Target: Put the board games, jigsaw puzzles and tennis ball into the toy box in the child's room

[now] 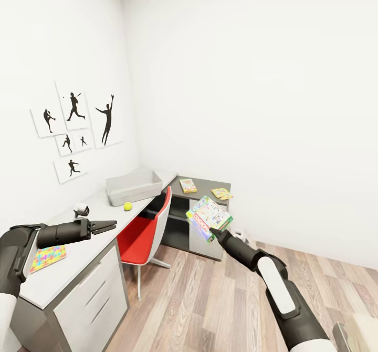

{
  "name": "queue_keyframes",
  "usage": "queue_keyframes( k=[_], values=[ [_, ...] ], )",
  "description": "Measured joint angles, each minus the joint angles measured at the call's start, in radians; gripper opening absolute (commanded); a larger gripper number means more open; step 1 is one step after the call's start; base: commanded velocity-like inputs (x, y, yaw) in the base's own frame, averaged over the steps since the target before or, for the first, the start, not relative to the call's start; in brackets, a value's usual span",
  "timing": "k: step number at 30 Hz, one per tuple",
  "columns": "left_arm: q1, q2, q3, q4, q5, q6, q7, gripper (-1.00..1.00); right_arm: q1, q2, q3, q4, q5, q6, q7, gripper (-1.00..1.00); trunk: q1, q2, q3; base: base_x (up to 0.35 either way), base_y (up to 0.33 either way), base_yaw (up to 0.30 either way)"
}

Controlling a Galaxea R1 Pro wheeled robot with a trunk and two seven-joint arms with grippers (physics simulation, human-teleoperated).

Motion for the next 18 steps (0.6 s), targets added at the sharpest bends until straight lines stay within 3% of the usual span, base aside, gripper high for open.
queue_keyframes(
  k=[5,9,13,18],
  values=[
    [0.0,0.0,0.0,0.0,-0.001,0.001,0.002,1.0,-0.181,0.001,-0.007,0.014,-0.016,0.109,-0.111,-1.0,0.0,0.0,0.0,0.0,0.0,0.0],
    [0.0,0.0,0.0,0.0,-0.002,0.001,0.002,1.0,-0.276,0.005,-0.009,0.016,-0.064,0.139,-0.138,-1.0,0.0,0.0,0.0,0.0,0.0,0.0],
    [0.0,0.0,0.0,0.0,-0.002,0.001,0.002,1.0,-0.308,0.011,-0.006,0.01,-0.088,0.146,-0.147,-1.0,0.0,0.0,0.0,0.013,-0.011,0.0],
    [0.0,0.002,0.001,0.0,-0.002,0.001,0.001,1.0,-0.314,0.015,0.001,0.01,-0.087,0.143,-0.151,-1.0,-0.001,0.0,0.002,0.15,-0.141,0.1]
  ],
)
